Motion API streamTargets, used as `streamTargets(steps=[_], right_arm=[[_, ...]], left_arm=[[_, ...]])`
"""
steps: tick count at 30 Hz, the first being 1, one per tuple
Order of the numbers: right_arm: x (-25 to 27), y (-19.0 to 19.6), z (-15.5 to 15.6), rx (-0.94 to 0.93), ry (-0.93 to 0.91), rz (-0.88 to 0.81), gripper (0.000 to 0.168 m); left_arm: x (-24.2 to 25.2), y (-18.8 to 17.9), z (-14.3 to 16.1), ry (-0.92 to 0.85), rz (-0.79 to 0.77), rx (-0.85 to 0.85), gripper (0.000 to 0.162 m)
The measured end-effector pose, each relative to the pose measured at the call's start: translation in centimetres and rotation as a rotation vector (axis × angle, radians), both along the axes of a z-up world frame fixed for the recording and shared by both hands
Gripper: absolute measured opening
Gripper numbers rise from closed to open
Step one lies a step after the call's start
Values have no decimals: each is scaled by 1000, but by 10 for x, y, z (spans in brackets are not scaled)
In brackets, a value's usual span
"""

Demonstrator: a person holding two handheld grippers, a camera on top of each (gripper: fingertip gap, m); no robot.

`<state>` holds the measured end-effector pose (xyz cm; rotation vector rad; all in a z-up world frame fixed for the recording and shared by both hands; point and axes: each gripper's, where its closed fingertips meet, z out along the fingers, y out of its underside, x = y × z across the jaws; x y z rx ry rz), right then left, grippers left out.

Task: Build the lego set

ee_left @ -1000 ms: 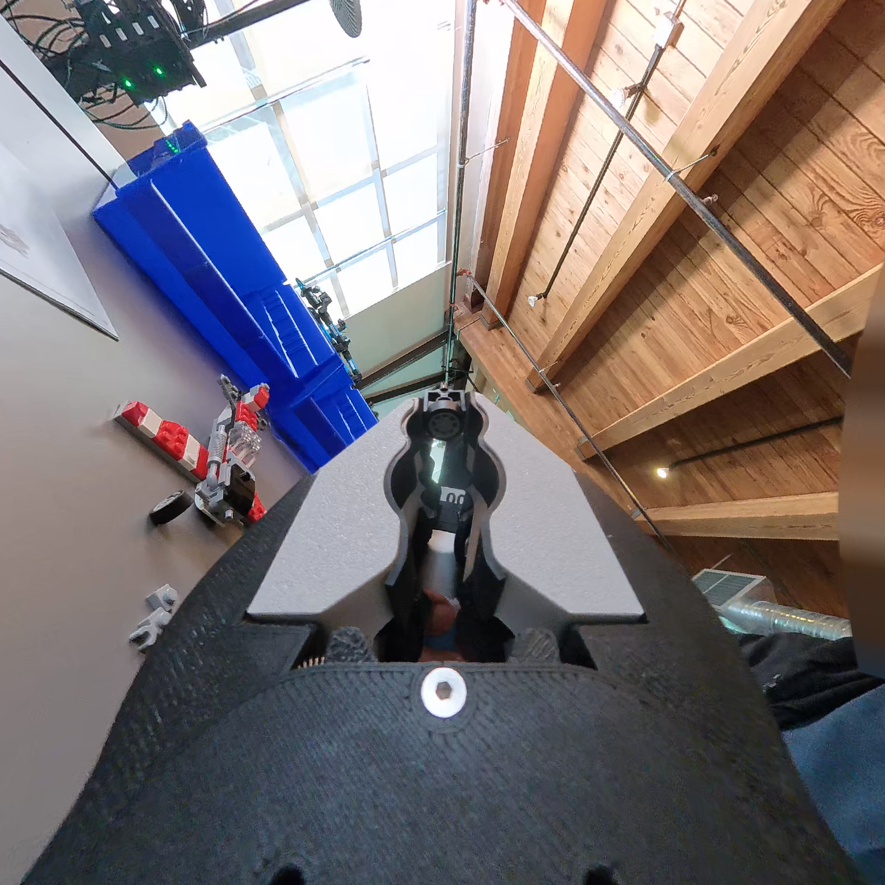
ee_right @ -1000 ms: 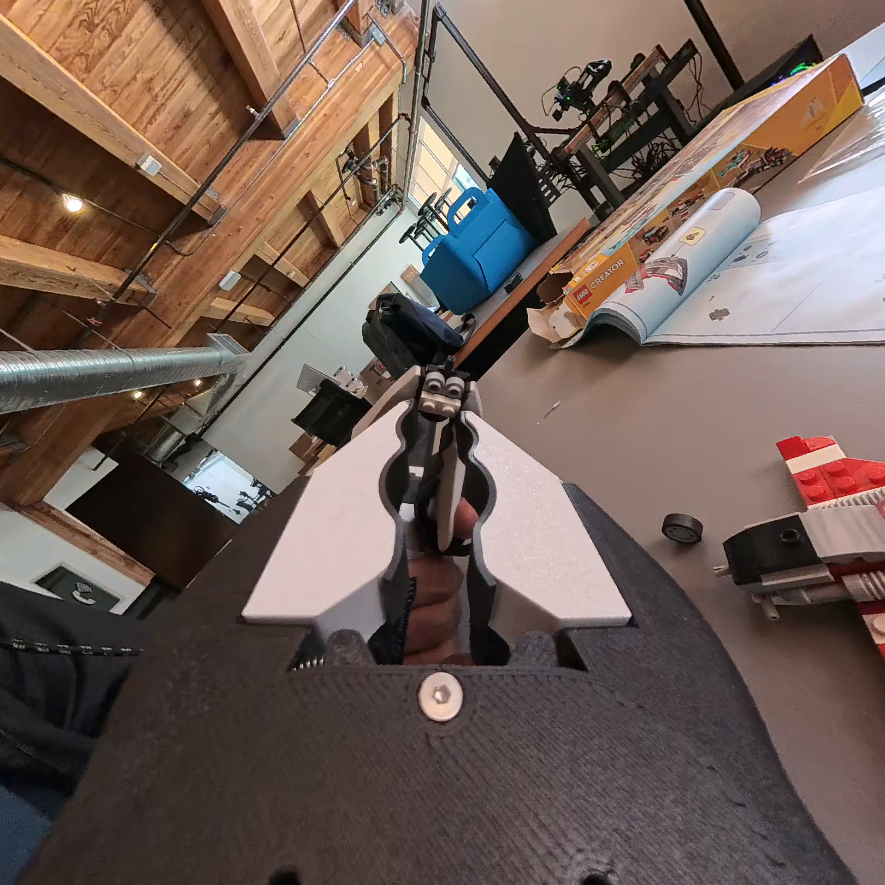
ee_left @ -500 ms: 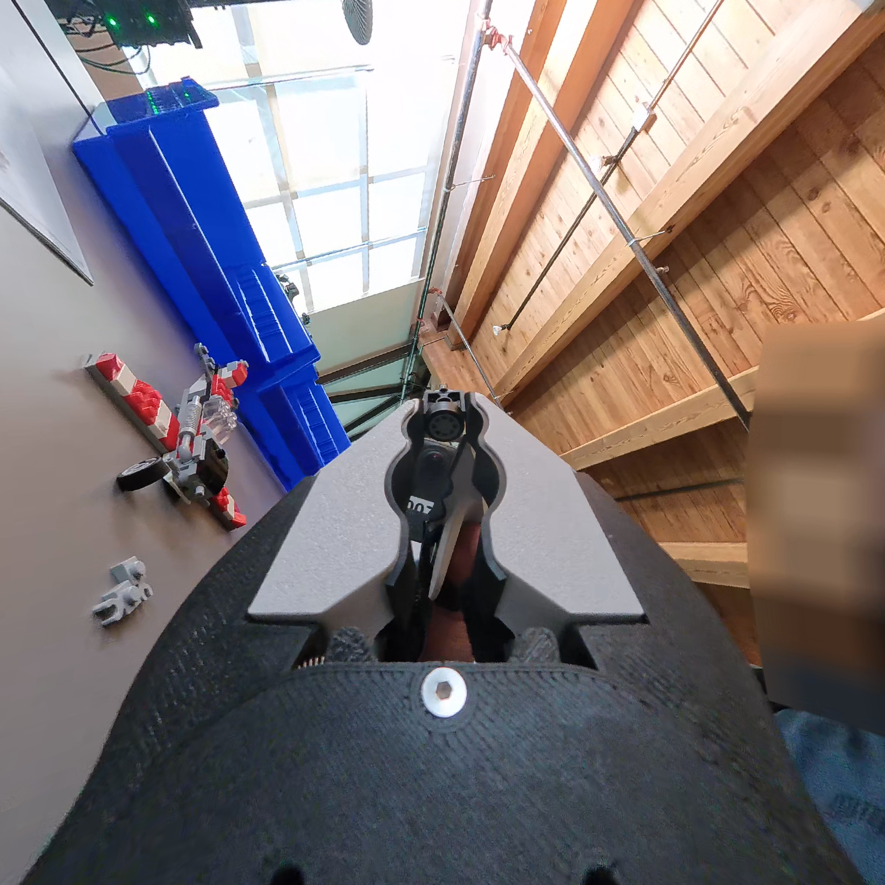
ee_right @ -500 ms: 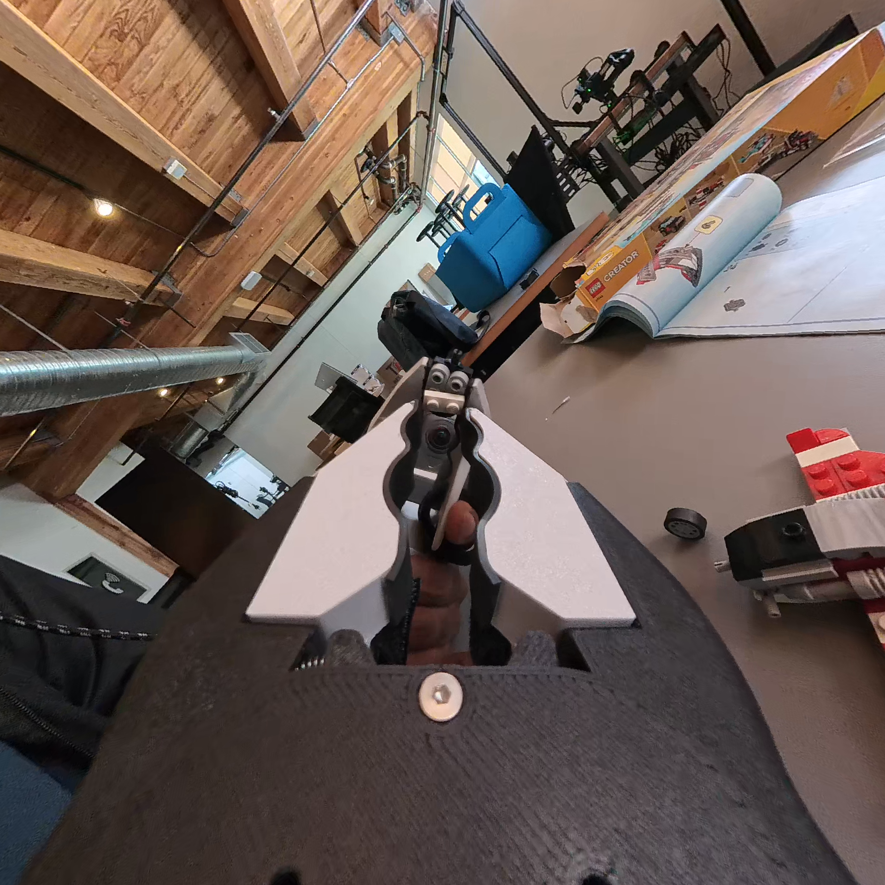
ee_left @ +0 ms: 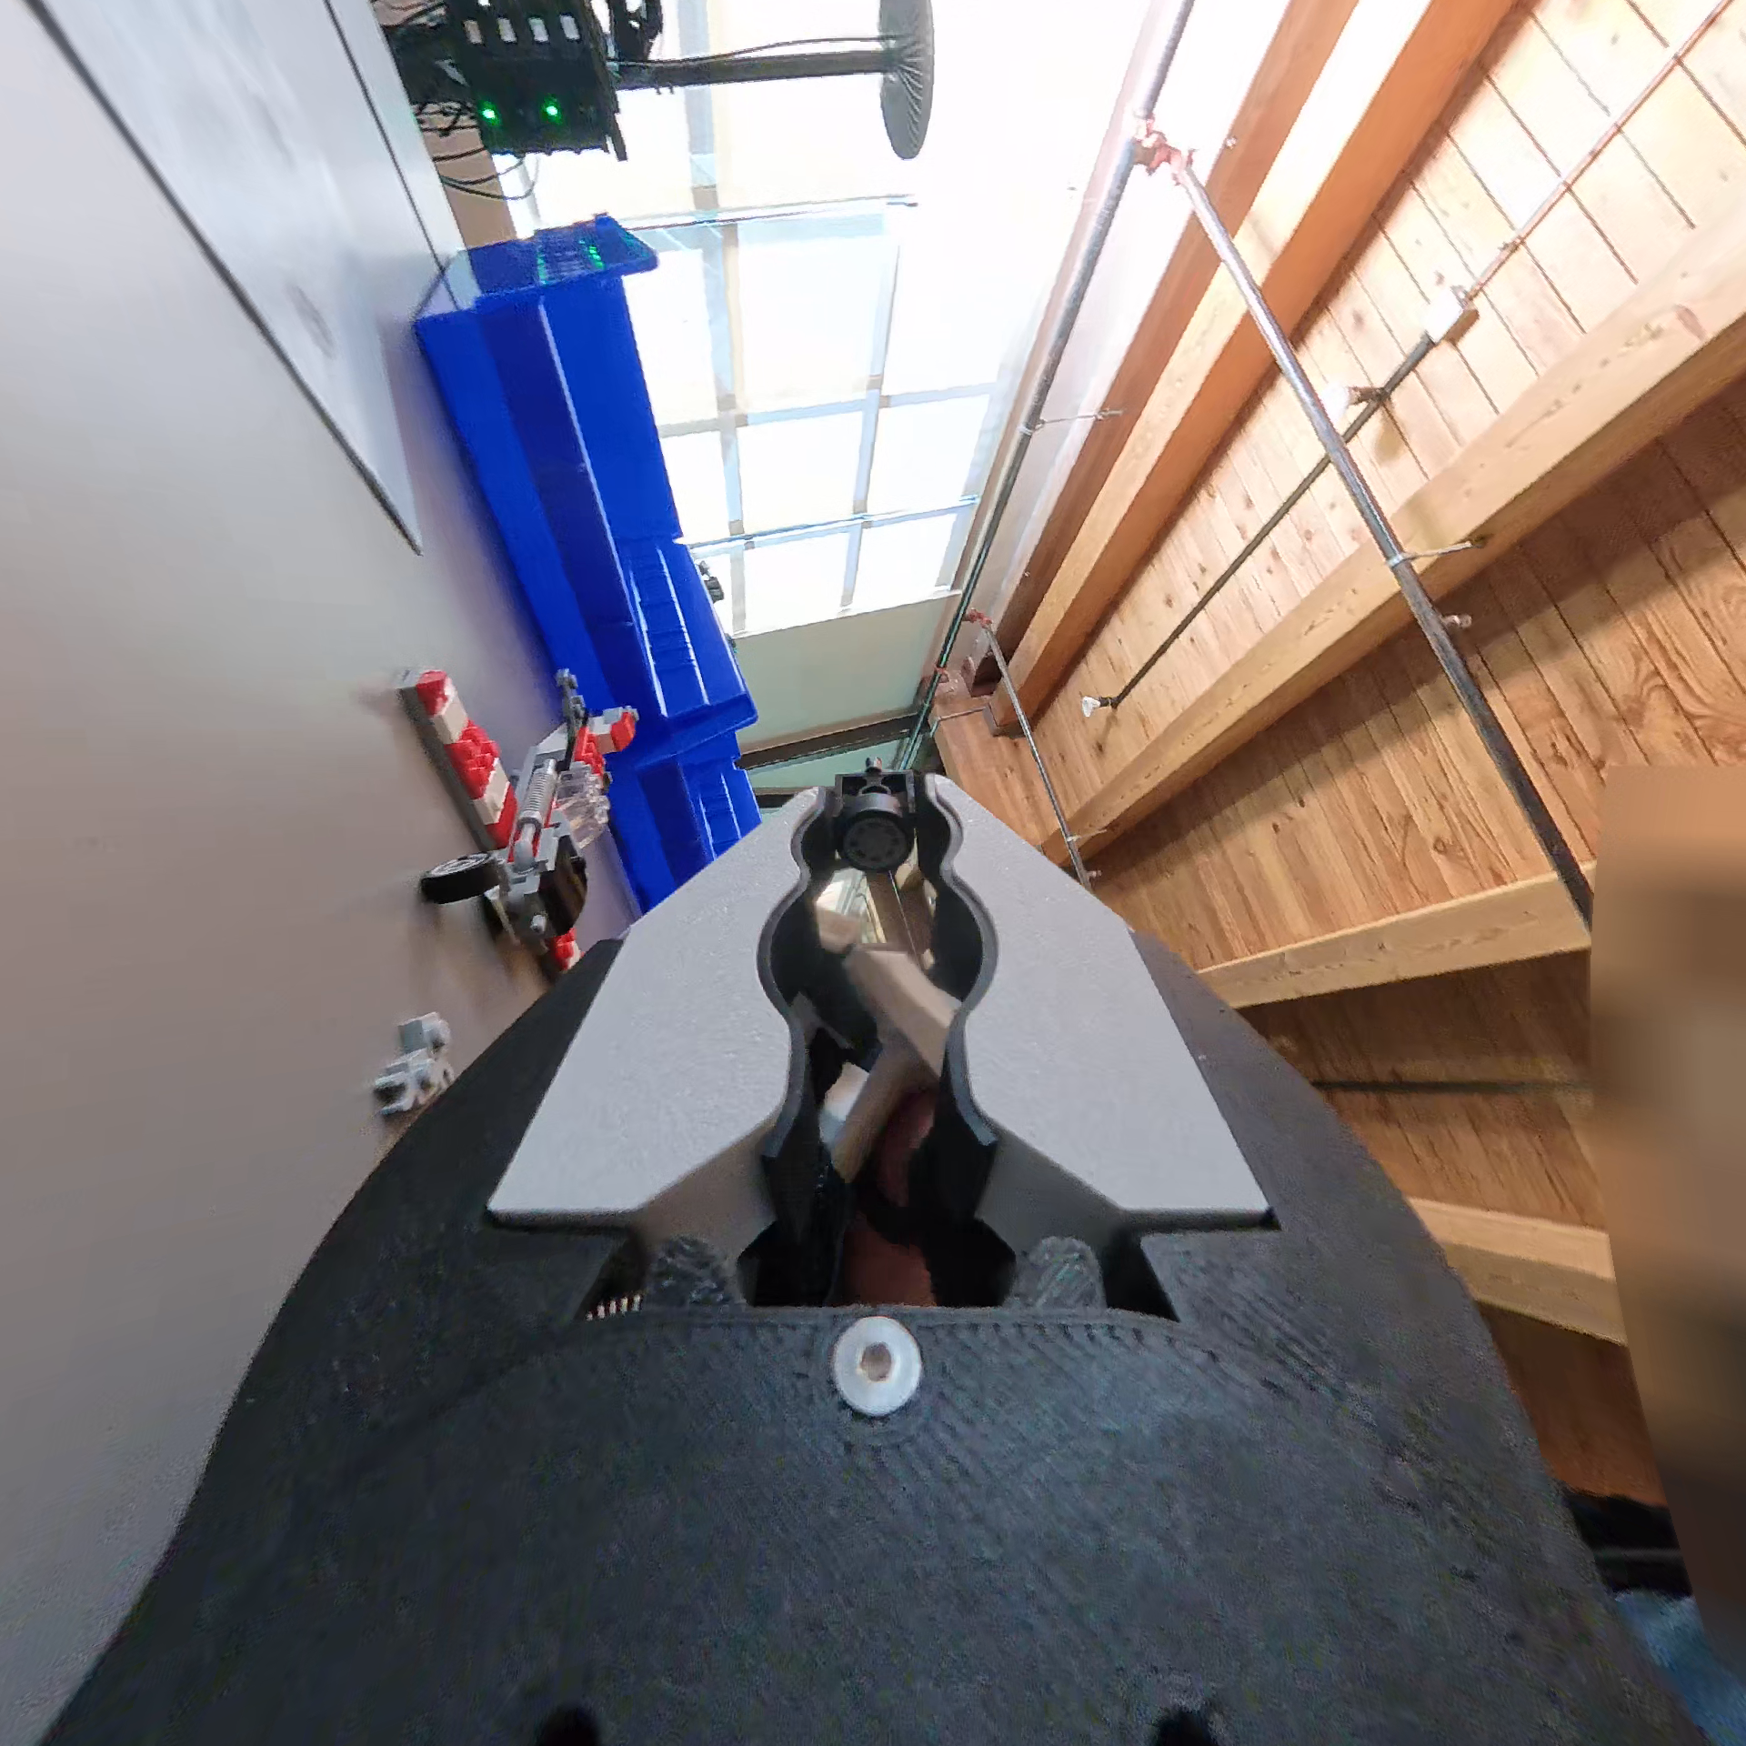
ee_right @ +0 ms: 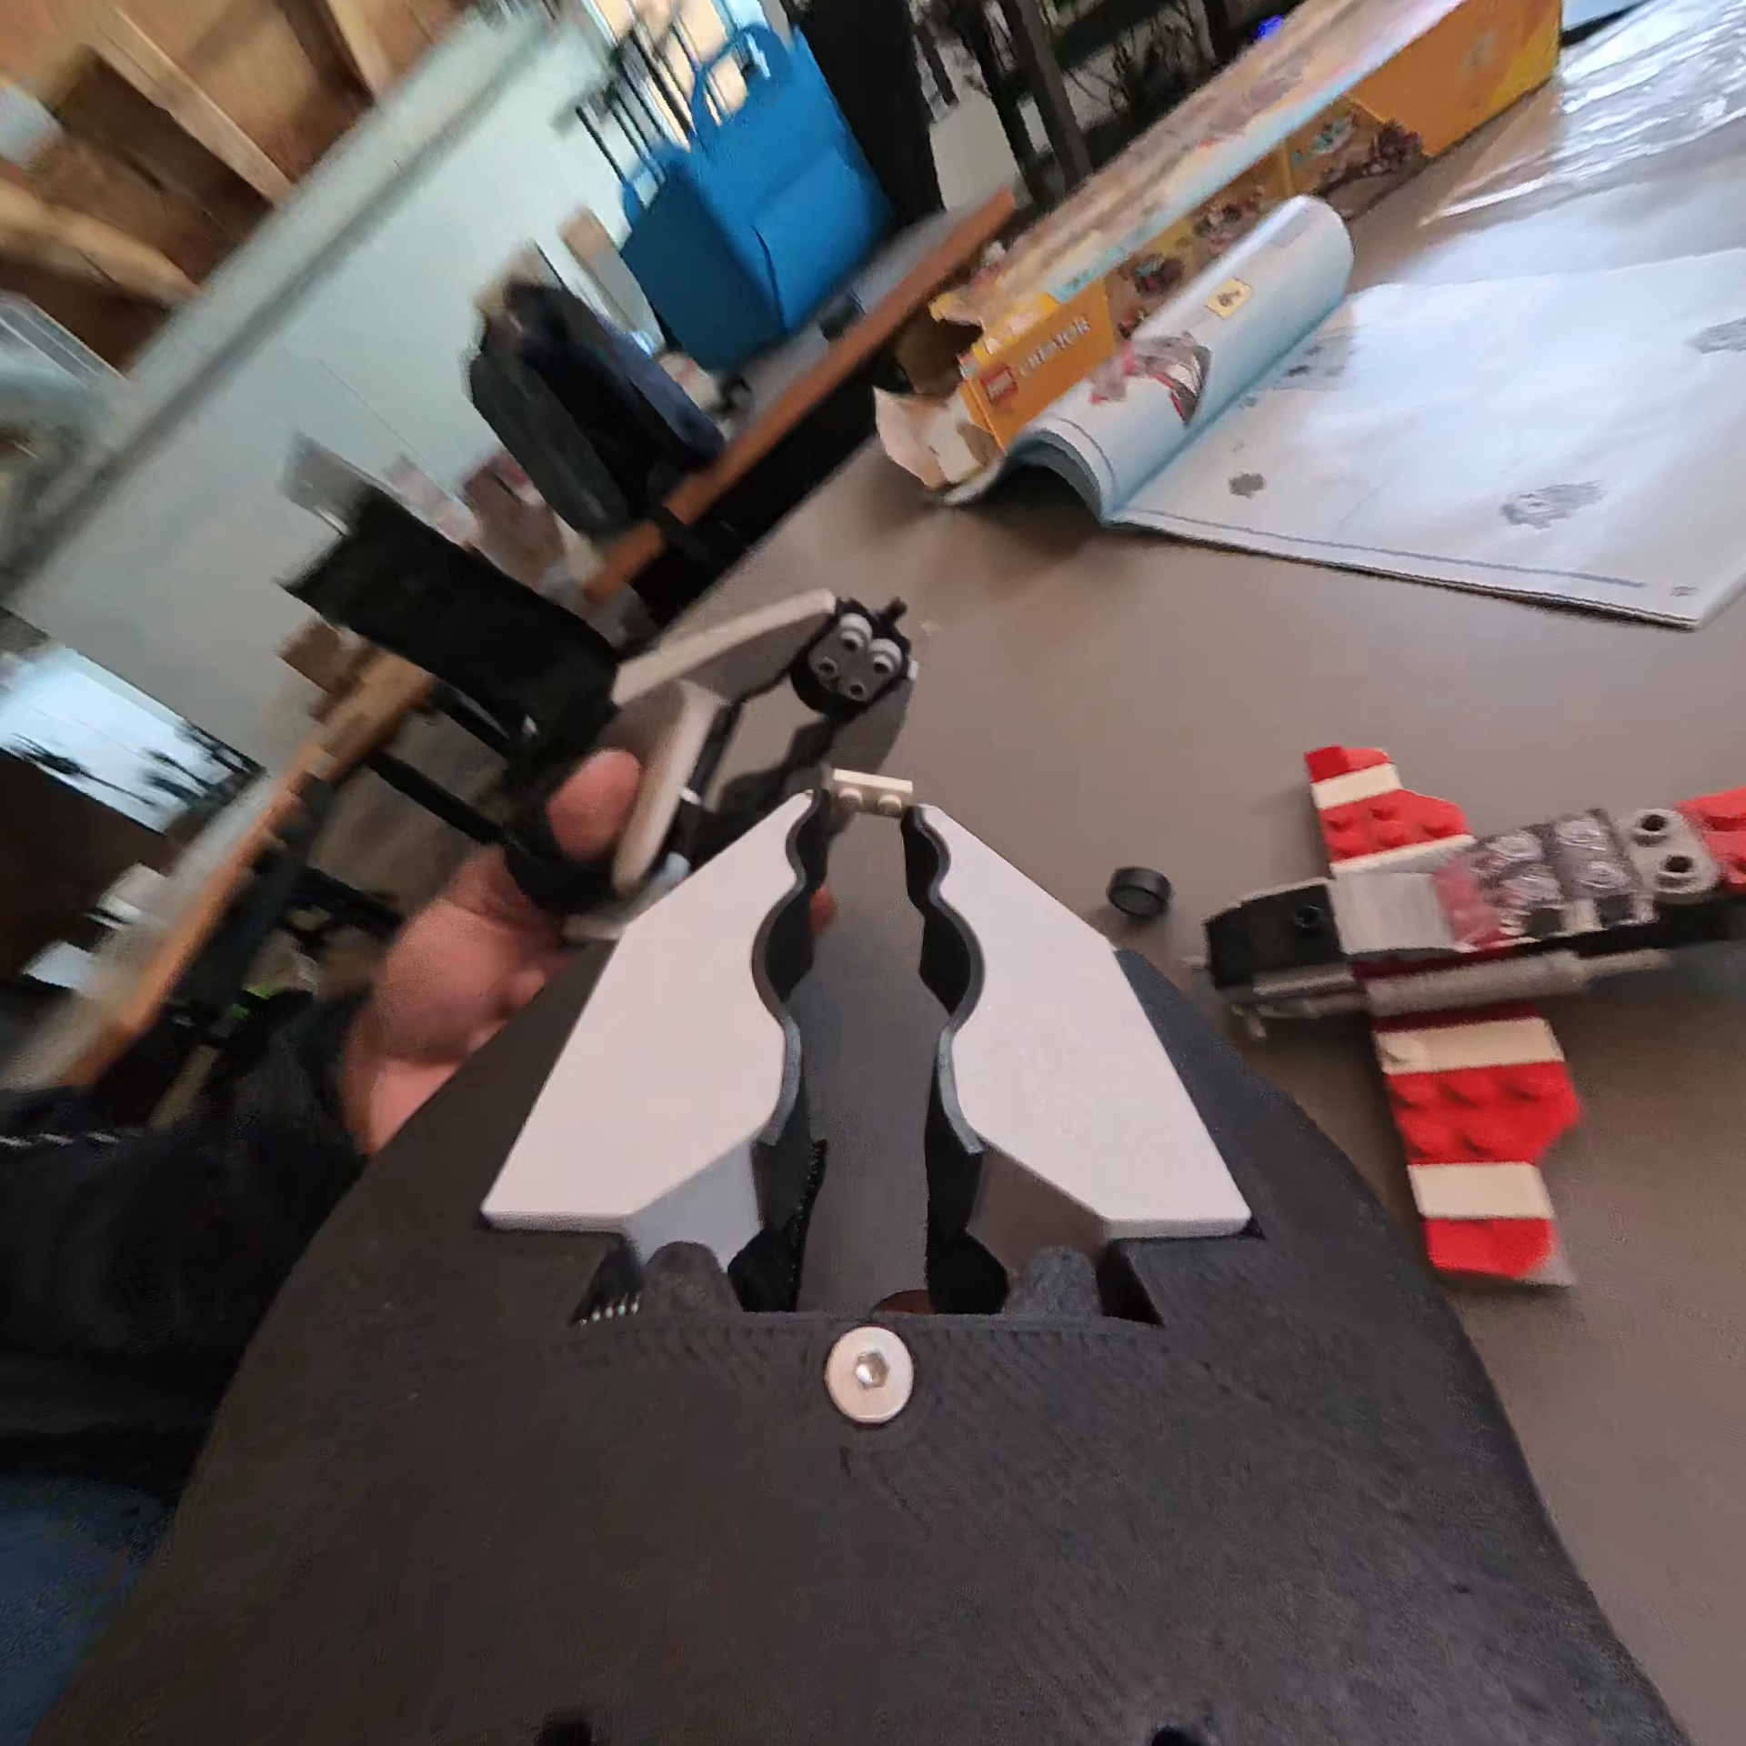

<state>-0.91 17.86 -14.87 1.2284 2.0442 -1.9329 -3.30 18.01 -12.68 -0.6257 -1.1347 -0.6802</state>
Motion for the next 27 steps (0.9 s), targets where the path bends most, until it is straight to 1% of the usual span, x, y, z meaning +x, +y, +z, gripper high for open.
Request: streamTargets(steps=[5, 6, 10, 15, 27], right_arm=[[-4, 19, -42, 445, 59, 1, 16], [-4, 22, -48, 498, 56, 6, 16], [-1, 20, -58, 535, 9, 48, 16], [0, 20, -69, 599, -30, 60, 16], [0, 20, -66, 555, -38, 67, 17]], left_arm=[[-4, -8, -11, -111, -4, 16, 19], [-4, -9, -14, -132, -1, 21, 19], [-6, -14, -23, -194, 5, 21, 19], [-6, -17, -31, -230, 12, -9, 19], [-6, -20, -32, -247, 14, 1, 19]])
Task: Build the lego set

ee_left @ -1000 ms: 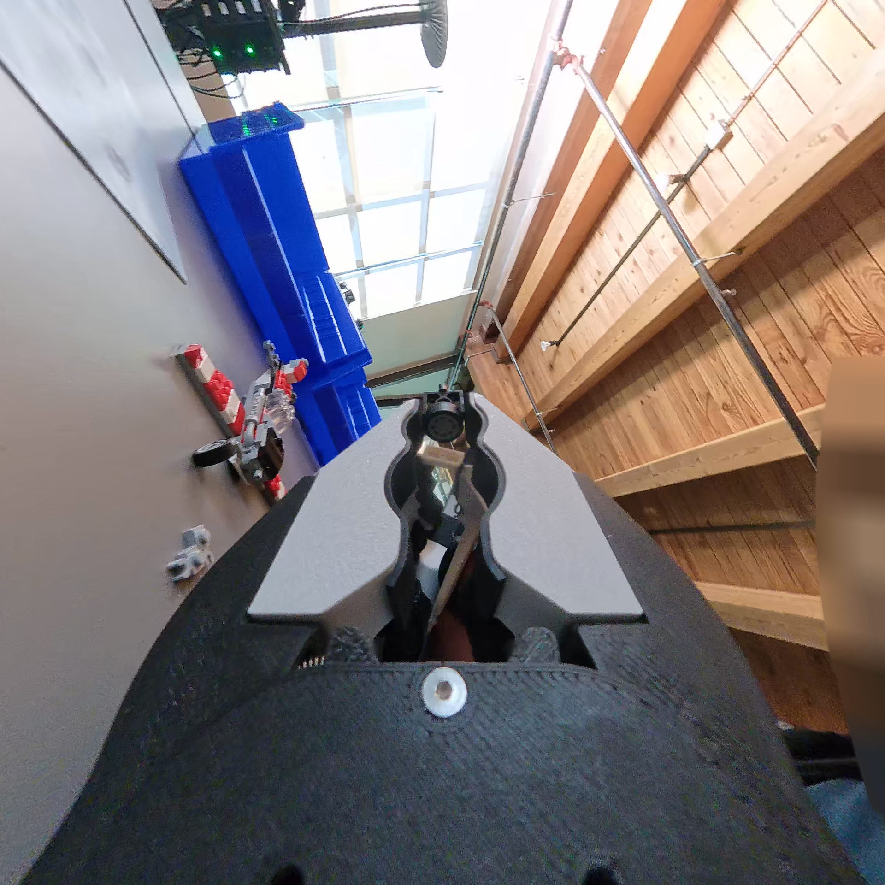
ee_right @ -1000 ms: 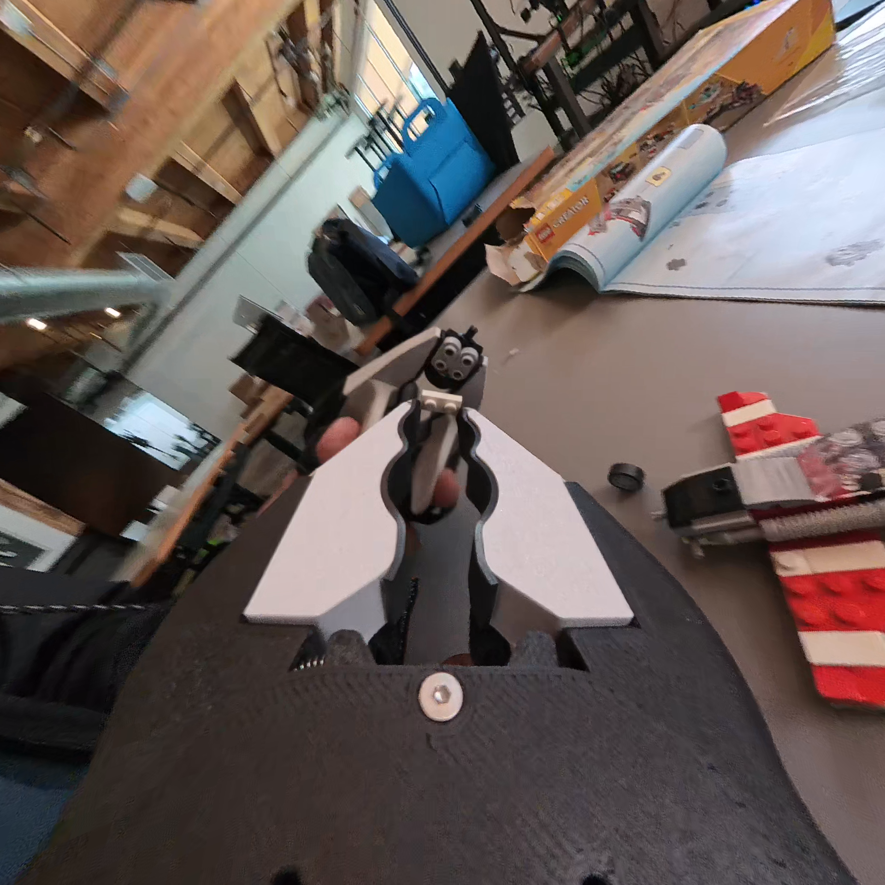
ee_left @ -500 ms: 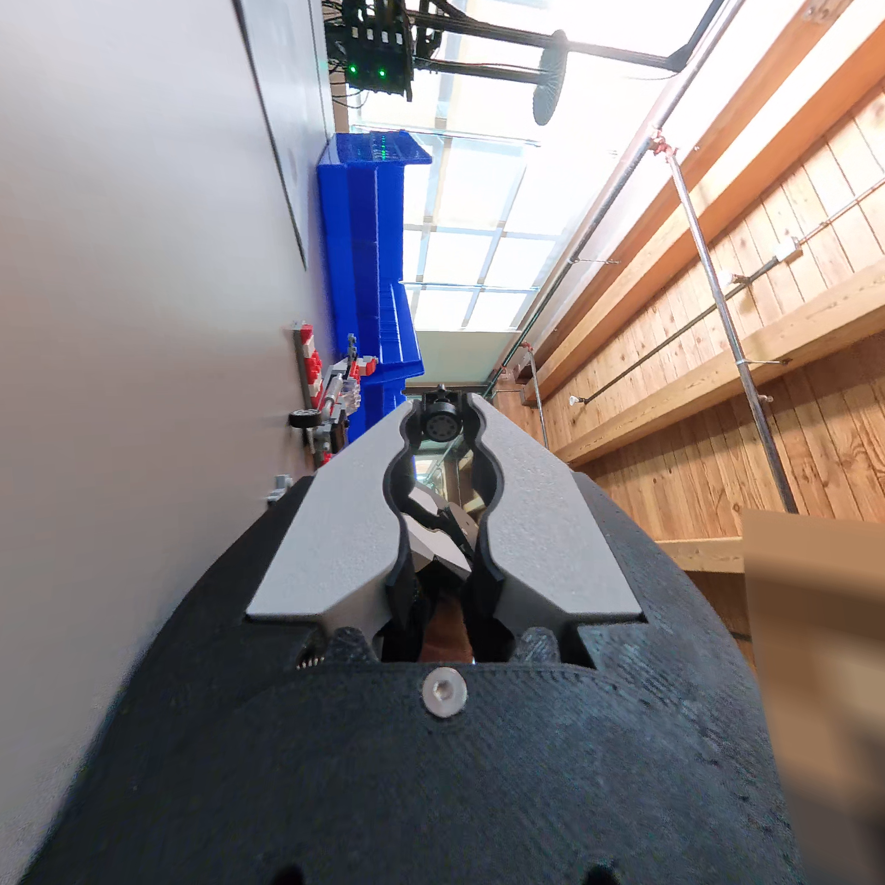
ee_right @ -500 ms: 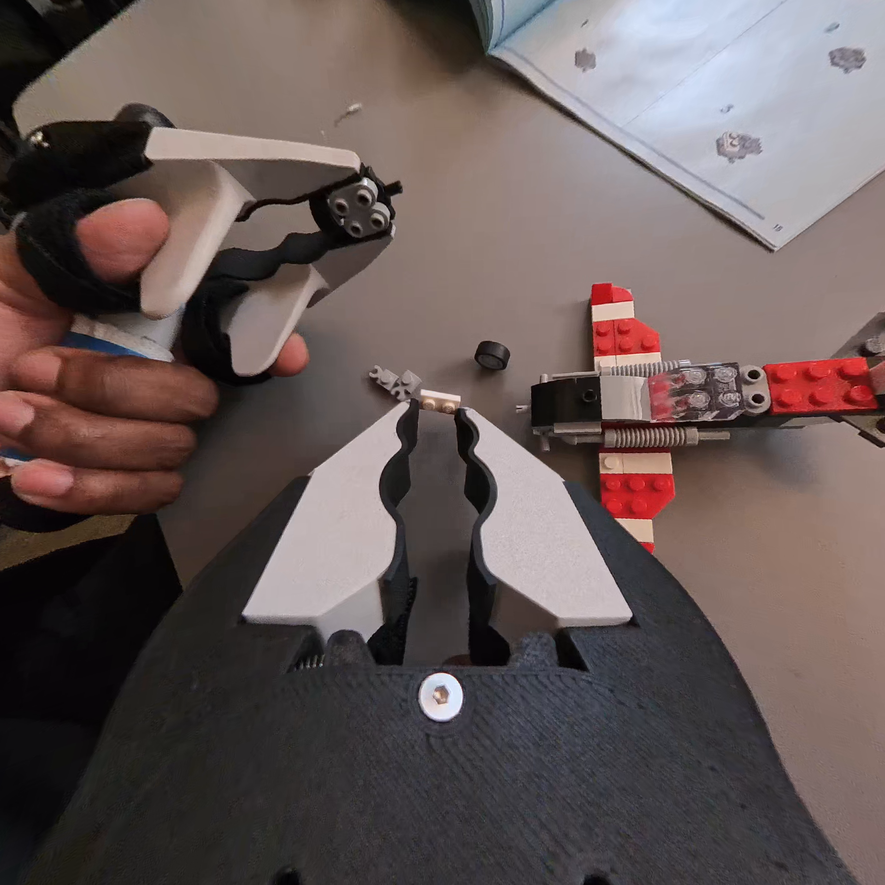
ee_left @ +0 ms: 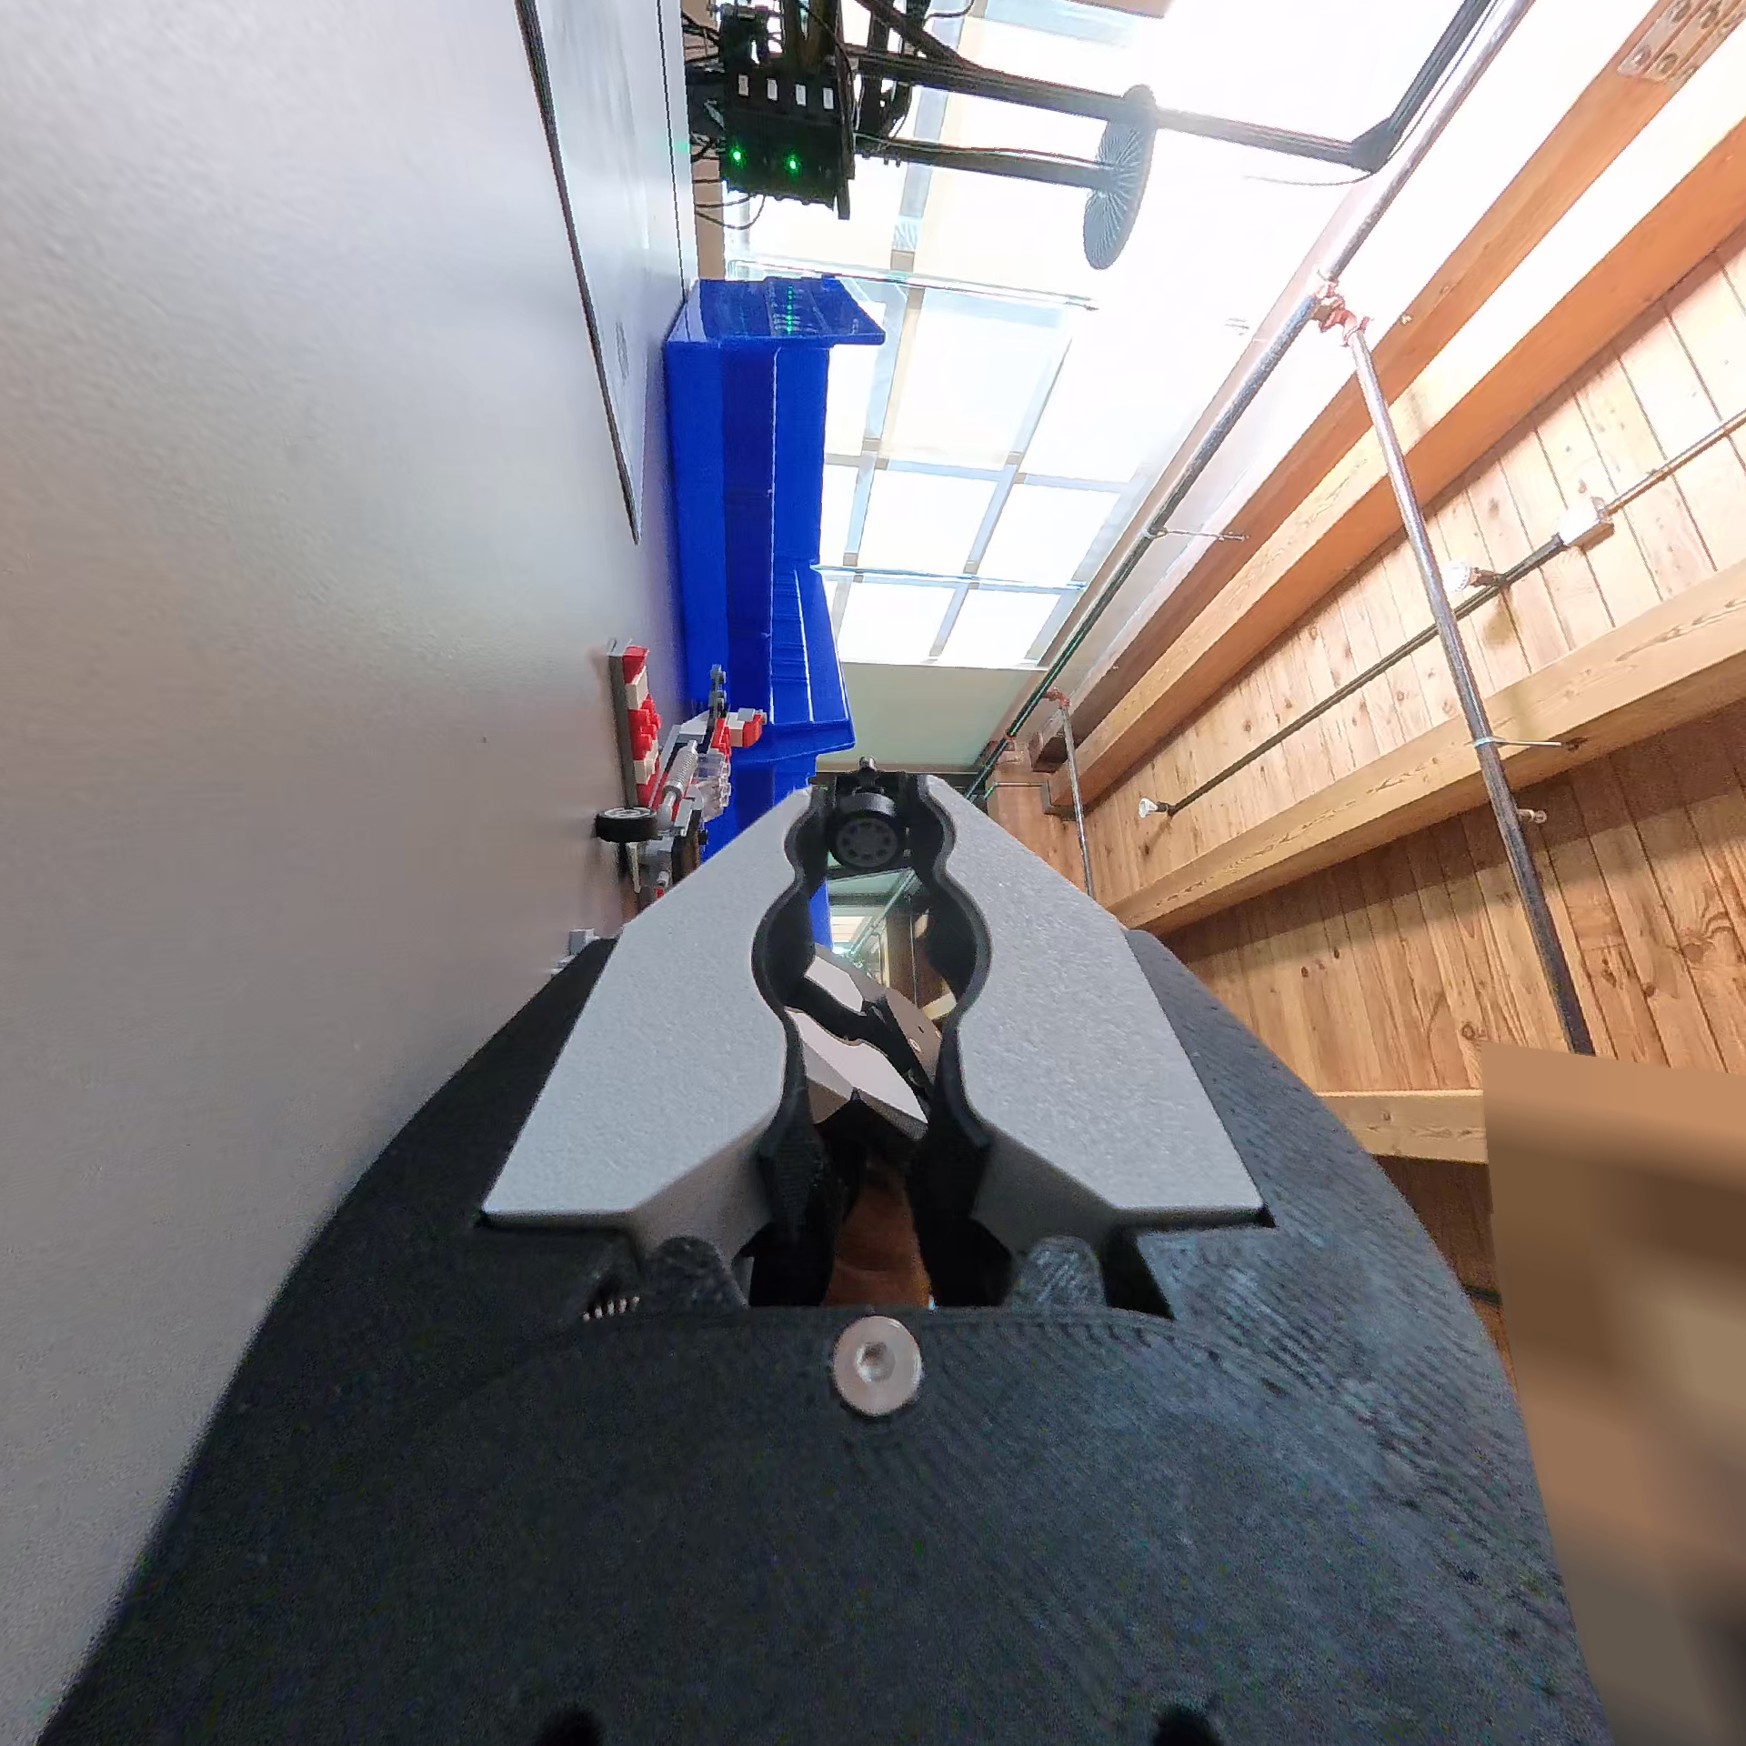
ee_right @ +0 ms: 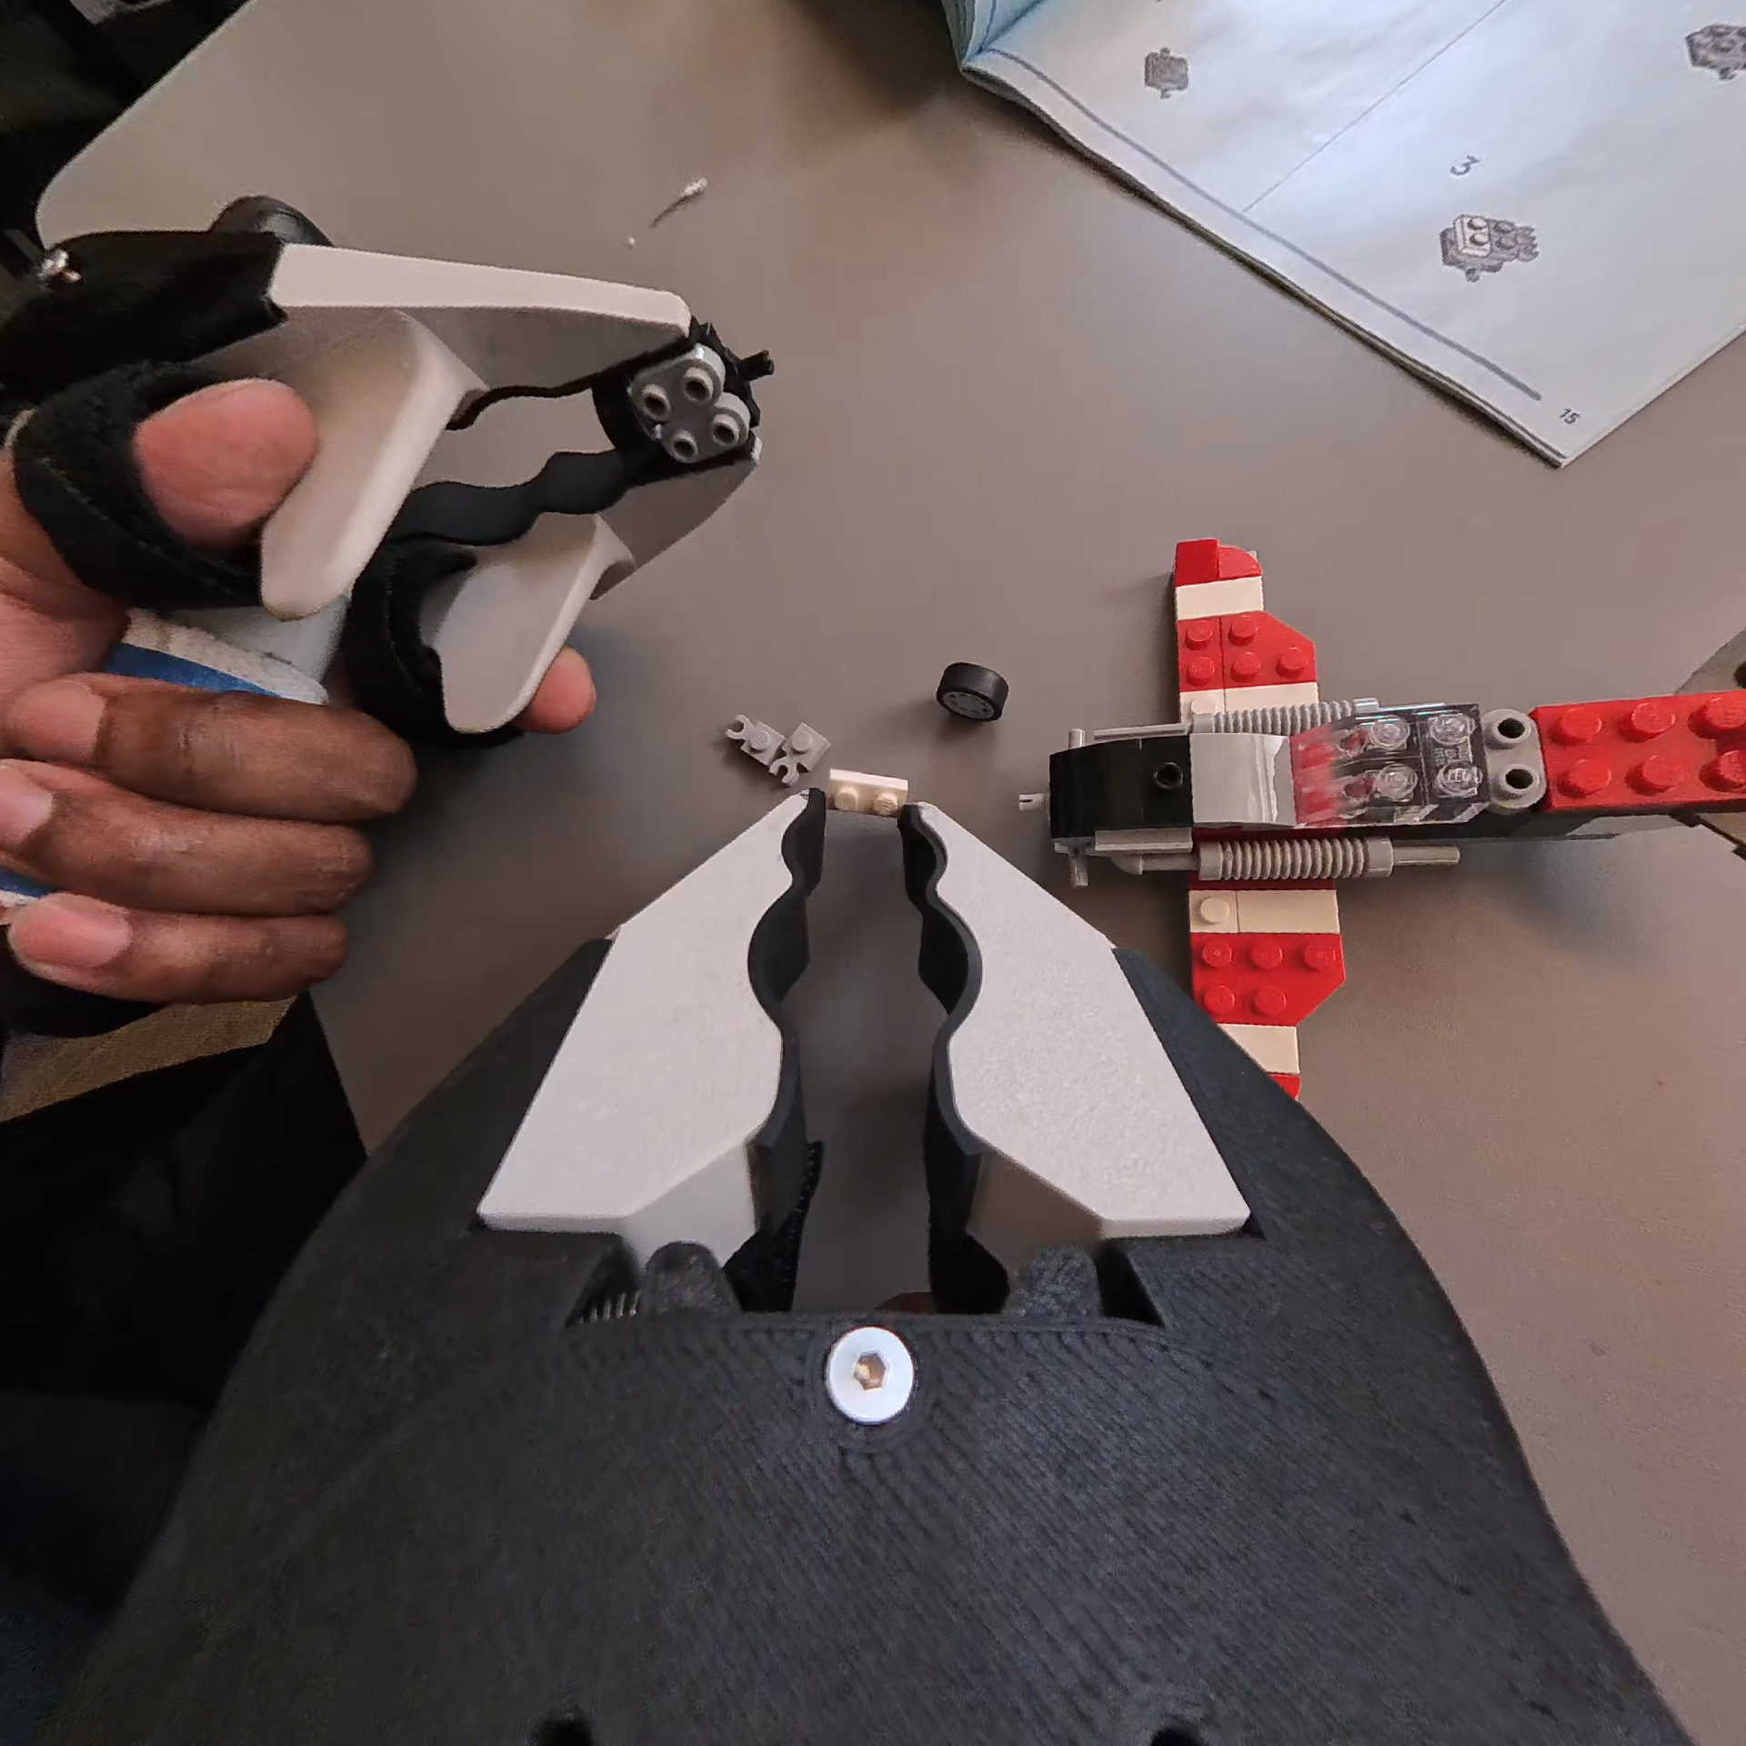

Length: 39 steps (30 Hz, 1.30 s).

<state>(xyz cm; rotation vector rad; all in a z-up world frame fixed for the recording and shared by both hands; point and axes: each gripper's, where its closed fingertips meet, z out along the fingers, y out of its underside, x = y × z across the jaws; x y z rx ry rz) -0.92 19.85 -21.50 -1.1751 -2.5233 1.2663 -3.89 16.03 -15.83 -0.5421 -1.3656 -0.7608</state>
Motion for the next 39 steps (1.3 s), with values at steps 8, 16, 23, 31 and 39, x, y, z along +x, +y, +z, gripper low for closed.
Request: streamTargets(steps=[8, 16, 23, 31, 39], right_arm=[[-1, 0, 3, -18, 7, -3, 17], [1, -1, 10, -67, 36, 10, 17], [0, 0, 17, -109, 64, 8, 18], [0, 0, 41, -211, 173, 22, 25], [-27, 26, 90, -326, 436, -25, 47]], left_arm=[[1, 2, 1, -2, -9, 8, 19], [1, 2, 1, 2, -9, 13, 19], [1, 2, 2, 11, -15, 13, 19], [0, -1, 10, 84, -22, -27, 19], [-6, -10, 19, 282, -16, -291, 19]])
